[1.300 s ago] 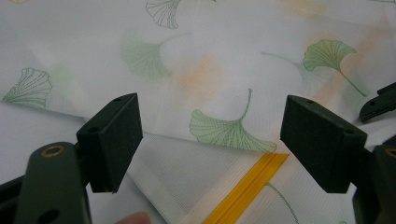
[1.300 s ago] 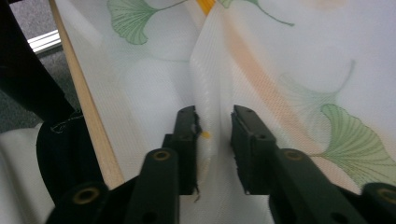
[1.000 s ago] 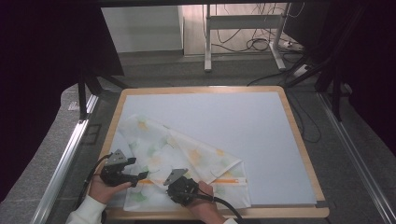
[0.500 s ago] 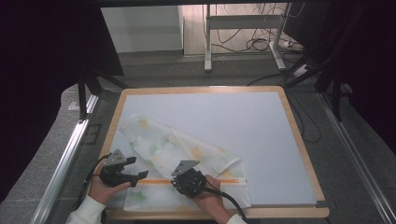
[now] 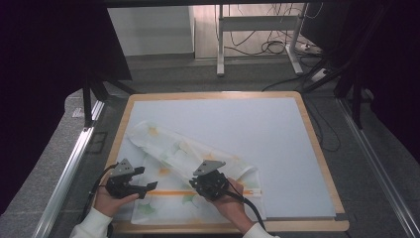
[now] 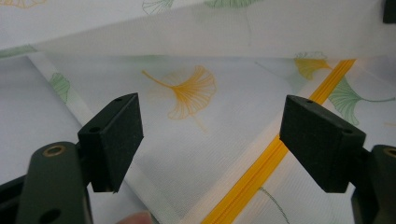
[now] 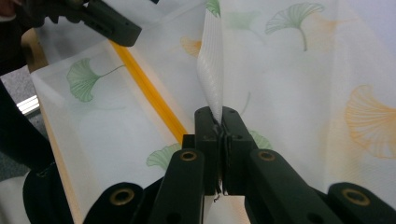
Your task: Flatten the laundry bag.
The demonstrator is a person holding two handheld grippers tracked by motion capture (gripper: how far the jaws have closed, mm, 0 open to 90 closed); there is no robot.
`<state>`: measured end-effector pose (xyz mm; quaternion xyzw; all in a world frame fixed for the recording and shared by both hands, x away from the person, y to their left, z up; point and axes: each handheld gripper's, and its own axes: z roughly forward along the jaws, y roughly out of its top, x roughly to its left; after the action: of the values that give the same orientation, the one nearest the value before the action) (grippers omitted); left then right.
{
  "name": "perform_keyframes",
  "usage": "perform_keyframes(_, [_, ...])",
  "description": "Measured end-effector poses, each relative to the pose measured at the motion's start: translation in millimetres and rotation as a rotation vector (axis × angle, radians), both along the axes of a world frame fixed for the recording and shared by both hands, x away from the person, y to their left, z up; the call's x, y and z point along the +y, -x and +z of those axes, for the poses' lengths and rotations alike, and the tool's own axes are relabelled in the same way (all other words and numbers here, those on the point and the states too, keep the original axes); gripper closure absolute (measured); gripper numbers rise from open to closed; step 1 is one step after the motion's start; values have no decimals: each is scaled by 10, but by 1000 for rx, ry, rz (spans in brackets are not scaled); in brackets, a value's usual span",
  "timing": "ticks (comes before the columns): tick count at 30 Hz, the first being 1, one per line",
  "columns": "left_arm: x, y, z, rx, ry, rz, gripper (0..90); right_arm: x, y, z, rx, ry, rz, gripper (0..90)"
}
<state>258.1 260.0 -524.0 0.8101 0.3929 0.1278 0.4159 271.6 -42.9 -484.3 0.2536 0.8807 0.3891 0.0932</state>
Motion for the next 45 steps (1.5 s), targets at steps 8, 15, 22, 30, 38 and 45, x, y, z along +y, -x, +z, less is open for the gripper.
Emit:
perform_keyframes(8, [-5,-7,-11,4,-9,-1,212,-154,-82,146,-24,-41,-42,867])
perform_keyframes(15, [-13,-12,-22,8,-14,-4,211,-282,-177,227,-39,-68,-78,867])
perform_keyframes(22, [-26,-20,-33,12,-16,0,211,-374,-301,252,-43,-78,-97,867])
perform_keyframes(30, [-26,-21,-35,13,-21,-5,211,-467,-402,255,-46,-88,-126,867])
perform_keyframes(38, [-26,-23,-35,12,-26,-7,211,-533,-528,277,-57,-108,-159,867])
perform_keyframes(45, [-28,-26,-38,11,-31,-10,211,-603,-612,272,-52,-116,-181,867])
